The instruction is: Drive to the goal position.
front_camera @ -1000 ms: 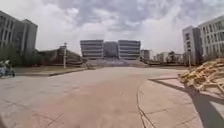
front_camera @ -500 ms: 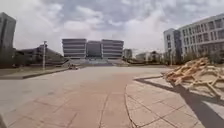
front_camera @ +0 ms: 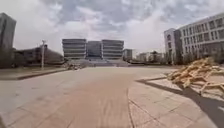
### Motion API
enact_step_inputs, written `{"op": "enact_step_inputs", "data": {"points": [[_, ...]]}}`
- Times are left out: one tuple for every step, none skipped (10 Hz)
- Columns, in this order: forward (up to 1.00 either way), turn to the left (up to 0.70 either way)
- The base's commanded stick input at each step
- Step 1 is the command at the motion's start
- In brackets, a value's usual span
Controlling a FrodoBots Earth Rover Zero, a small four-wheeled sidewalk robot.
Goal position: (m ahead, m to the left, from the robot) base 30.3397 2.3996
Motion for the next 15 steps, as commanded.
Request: {"op": "enact_step_inputs", "data": {"points": [[0.70, 0.00], [0.70, 0.00], [0.70, 0.00], [0.70, 0.00], [0.70, 0.00], [0.70, 0.00], [0.70, 0.00], [0.70, 0.00], [0.70, 0.00], [0.70, 0.00], [0.70, 0.00], [0.70, 0.00], [0.70, 0.00], [0.70, 0.00], [0.70, 0.00]]}}
